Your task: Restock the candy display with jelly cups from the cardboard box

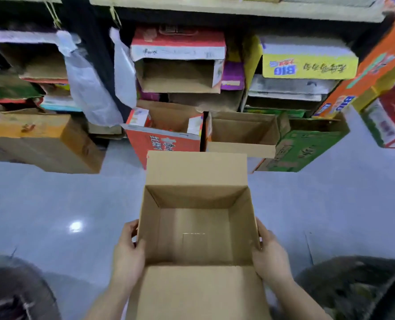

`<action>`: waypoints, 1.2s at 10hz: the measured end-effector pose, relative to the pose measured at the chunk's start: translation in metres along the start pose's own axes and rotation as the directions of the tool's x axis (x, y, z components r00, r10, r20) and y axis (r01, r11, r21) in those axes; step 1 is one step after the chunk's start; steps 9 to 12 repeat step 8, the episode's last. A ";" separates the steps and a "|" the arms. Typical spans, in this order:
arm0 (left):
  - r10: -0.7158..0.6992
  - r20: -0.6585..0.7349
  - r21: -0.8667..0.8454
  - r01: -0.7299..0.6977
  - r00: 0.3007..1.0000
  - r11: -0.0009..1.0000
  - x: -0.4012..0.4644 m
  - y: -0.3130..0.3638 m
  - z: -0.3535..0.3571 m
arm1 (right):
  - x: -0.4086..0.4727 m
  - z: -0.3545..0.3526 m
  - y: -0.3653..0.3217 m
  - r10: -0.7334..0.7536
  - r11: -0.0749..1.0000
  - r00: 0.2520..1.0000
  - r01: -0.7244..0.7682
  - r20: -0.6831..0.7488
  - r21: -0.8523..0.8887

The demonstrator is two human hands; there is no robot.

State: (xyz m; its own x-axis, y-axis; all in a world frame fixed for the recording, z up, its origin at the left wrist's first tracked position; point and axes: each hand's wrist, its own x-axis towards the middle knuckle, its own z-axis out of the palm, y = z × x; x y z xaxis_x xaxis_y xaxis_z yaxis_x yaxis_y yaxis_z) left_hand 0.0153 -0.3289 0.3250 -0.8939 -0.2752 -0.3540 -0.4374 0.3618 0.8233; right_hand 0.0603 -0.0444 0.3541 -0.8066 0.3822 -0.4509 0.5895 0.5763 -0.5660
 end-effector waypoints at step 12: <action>0.090 0.060 0.223 -0.101 0.994 0.970 0.344 -0.223 0.241 | 0.391 0.226 0.141 0.015 0.999 1.000 -0.015 -0.006 -0.052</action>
